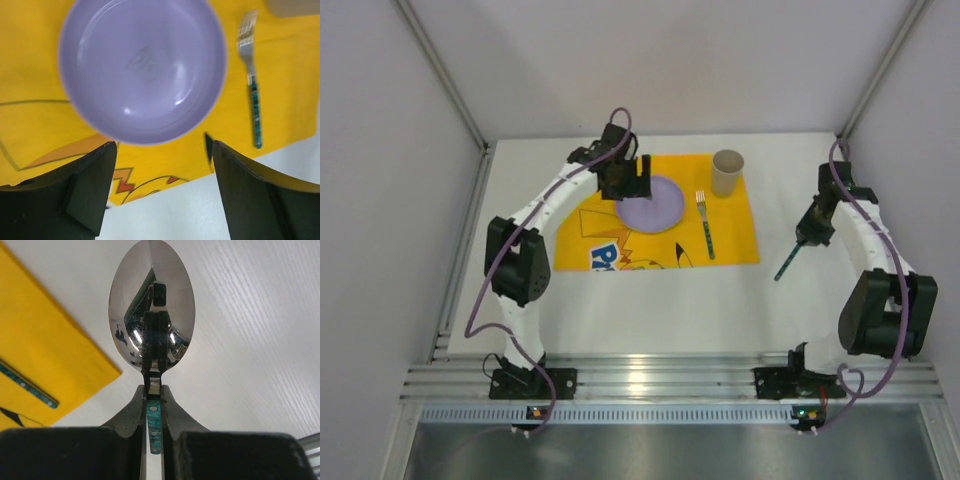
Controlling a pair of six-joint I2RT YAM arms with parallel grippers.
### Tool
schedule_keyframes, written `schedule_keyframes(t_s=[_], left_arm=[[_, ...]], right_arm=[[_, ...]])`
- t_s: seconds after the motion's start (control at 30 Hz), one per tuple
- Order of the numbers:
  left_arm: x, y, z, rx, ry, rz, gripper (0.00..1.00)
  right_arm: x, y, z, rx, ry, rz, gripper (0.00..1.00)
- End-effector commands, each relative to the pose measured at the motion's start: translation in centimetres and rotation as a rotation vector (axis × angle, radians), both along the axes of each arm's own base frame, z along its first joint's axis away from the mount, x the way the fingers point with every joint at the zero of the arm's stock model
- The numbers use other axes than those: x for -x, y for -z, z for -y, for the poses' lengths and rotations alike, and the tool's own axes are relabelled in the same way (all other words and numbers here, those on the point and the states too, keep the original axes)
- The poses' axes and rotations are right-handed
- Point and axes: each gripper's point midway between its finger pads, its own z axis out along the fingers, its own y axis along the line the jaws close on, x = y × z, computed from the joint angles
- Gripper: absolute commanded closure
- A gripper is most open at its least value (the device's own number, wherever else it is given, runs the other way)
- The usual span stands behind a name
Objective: Set the dinner table for one person
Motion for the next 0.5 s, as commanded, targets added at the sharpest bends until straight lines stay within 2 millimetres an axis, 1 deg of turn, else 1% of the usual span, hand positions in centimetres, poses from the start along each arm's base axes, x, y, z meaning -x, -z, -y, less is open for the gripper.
schedule_keyframes(t_s=[0.0,0.03,0.07,0.1,0.13,0.17,0.2,0.23,0.27,0.3,0.33,0.37,0.4,0.43,0.47], left_arm=[[-0.2,-0.8,6.2,0.009,0.010,0.034,0.18],[-0.3,-0.7,7.5,0.010,0.011,0.035,0.18],[-0.2,-0.3,10.2,0.005,0.019,0.047,0.19],[-0.1,-0.2,11.7,0.004,0.027,0.058,0.19],[0.1,0.2,13.0,-0.002,0.032,0.064,0.19],[0.9,1.2,15.9,-0.002,0.064,0.071,0.19],[0.8,1.7,16.6,-0.030,0.053,0.096,0.19],[1.1,2.2,17.6,-0.045,0.061,0.107,0.19],[2.1,3.3,19.7,-0.061,0.086,0.115,0.19],[1.9,3.8,19.6,-0.111,0.058,0.146,0.20],[2.1,4.3,20.0,-0.132,0.055,0.155,0.22],[2.7,5.5,20.6,-0.159,0.056,0.155,0.24],[2.9,6.2,20.3,-0.188,0.044,0.151,0.26],[2.8,6.8,19.6,-0.229,0.017,0.163,0.26],[2.9,7.8,19.1,-0.255,-0.002,0.148,0.26]], right_arm=[[0.5,-3.4,-2.9,-0.019,-0.077,0.050,1.00],[0.8,-4.0,-3.4,-0.022,-0.090,0.067,1.00],[1.2,-4.2,-3.7,-0.024,-0.101,0.068,1.00],[1.9,-4.3,-4.4,-0.036,-0.116,0.062,1.00],[2.8,-4.6,-4.5,-0.040,-0.121,0.071,1.00],[3.4,-4.7,-4.5,-0.044,-0.124,0.071,1.00],[4.3,-4.7,-4.8,-0.054,-0.133,0.057,1.00],[5.3,-5.0,-4.8,-0.055,-0.144,0.069,1.00],[5.9,-5.2,-4.9,-0.055,-0.151,0.071,1.00],[7.0,-5.6,-5.6,-0.056,-0.189,0.076,1.00],[7.8,-5.4,-5.8,-0.052,-0.203,0.063,1.00],[8.3,-5.5,-6.0,-0.051,-0.216,0.062,1.00],[9.2,-5.6,-6.5,-0.059,-0.237,0.066,1.00],[9.6,-5.7,-6.7,-0.063,-0.246,0.071,1.00],[9.9,-5.7,-6.9,-0.063,-0.257,0.074,1.00]])
